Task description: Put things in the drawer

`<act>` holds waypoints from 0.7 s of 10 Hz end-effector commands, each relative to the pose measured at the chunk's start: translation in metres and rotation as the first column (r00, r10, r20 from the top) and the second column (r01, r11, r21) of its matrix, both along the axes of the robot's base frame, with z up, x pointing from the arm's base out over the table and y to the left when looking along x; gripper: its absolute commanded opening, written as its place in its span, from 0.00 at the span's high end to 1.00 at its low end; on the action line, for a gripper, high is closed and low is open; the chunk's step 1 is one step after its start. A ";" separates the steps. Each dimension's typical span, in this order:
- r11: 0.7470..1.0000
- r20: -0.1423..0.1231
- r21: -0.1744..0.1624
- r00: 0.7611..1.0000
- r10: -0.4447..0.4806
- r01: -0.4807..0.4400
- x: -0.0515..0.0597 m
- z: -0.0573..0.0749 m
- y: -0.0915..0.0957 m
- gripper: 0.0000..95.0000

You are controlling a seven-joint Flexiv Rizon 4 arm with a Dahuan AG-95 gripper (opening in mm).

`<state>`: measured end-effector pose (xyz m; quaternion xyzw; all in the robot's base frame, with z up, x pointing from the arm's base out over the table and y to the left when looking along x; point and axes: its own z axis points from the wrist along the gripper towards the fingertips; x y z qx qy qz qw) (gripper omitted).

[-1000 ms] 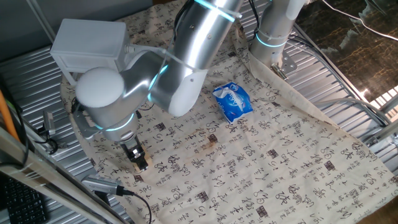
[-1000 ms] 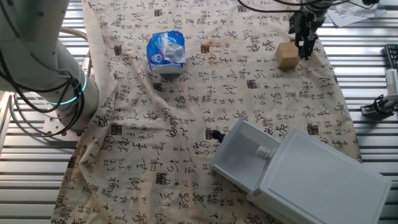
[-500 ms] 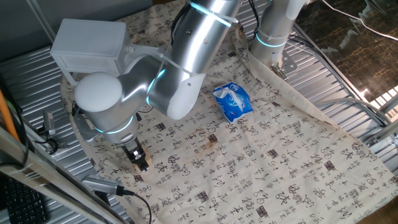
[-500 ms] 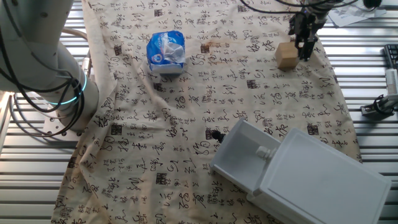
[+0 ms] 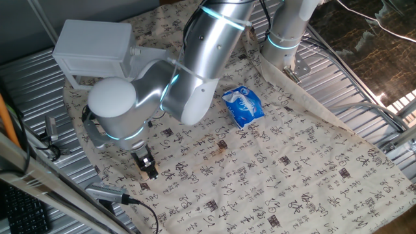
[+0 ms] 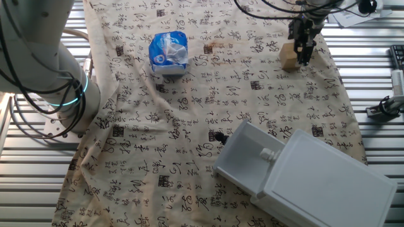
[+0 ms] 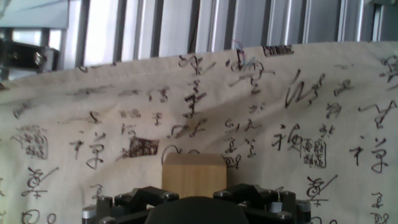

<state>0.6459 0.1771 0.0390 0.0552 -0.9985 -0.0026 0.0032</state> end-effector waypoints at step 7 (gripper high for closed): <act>0.999 -0.003 0.007 0.999 -0.041 0.041 0.001 -0.011 0.003 1.00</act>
